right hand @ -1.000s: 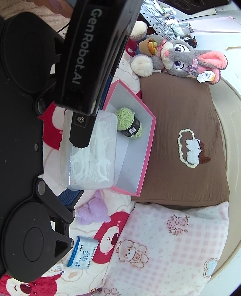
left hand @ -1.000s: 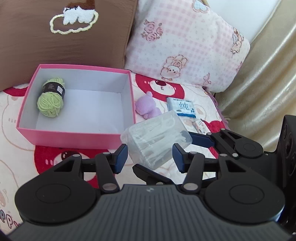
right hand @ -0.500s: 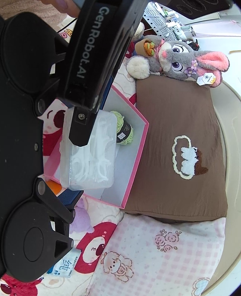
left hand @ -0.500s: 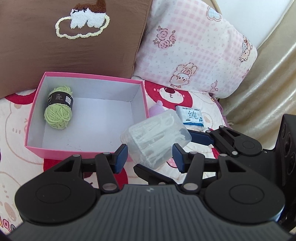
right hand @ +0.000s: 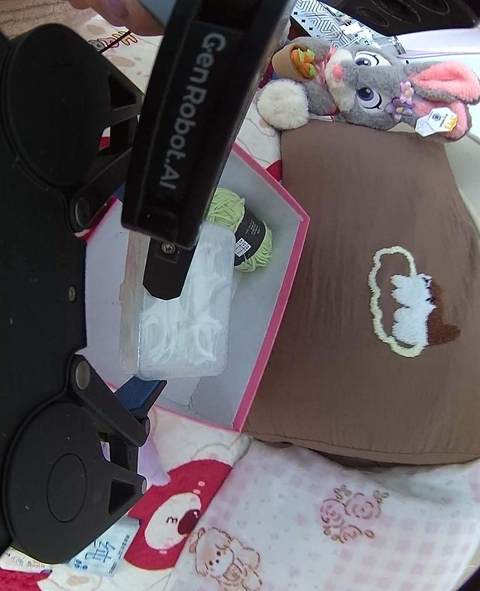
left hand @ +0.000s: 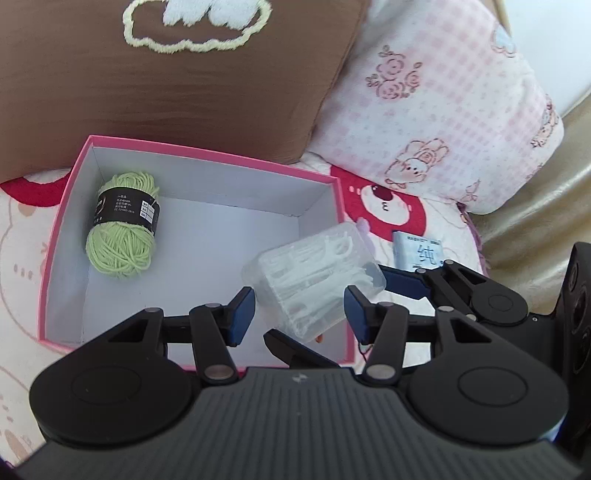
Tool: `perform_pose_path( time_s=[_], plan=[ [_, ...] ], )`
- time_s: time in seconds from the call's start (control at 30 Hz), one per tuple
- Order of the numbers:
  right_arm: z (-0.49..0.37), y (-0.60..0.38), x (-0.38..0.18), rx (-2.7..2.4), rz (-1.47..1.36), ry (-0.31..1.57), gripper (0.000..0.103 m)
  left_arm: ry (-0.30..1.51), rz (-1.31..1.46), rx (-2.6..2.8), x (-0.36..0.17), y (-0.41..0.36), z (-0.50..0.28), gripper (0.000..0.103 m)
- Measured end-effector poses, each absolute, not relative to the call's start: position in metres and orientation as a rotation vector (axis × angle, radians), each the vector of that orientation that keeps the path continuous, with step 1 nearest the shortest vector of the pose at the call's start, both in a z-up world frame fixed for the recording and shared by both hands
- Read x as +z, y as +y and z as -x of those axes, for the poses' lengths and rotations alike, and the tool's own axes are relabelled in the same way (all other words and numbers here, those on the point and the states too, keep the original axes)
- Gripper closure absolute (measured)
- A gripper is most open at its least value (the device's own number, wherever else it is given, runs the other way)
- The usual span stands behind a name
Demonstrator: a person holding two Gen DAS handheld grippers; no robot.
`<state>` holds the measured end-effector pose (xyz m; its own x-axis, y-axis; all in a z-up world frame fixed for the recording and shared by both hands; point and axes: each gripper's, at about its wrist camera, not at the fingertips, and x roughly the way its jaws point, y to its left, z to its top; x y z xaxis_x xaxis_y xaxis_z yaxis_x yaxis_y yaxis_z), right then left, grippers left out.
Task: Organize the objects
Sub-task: 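Carry the floss-pick case with the right tool over the pink box, then lower the case into the box beside the yarn and open the right tool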
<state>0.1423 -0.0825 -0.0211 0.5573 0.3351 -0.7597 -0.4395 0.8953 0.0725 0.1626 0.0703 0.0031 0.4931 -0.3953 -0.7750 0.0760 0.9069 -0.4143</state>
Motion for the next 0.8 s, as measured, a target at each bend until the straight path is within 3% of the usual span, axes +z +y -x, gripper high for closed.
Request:
perform_pose_path(
  time_s=[0.63,0.67,0.73,0.8],
  plan=[
    [-0.213,-0.048,-0.090,0.596,0.109,0.962,0.012,1.038,0.333,-0.185,-0.073,0.112,-0.218,0.053],
    [-0.214,-0.046,-0.091,0.594,0.108,0.968,0.014,1.034,0.331,-0.185,-0.075,0.114,-0.219,0.053],
    [-0.217,-0.043,-0.096,0.580,0.138,0.982,0.028,1.014,0.304,-0.175,-0.077,0.117,-0.221,0.053],
    [-0.223,-0.042,-0.100,0.561,0.141,1.012,0.032,1.001,0.313,-0.209,-0.080,0.122,-0.222,0.053]
  ],
)
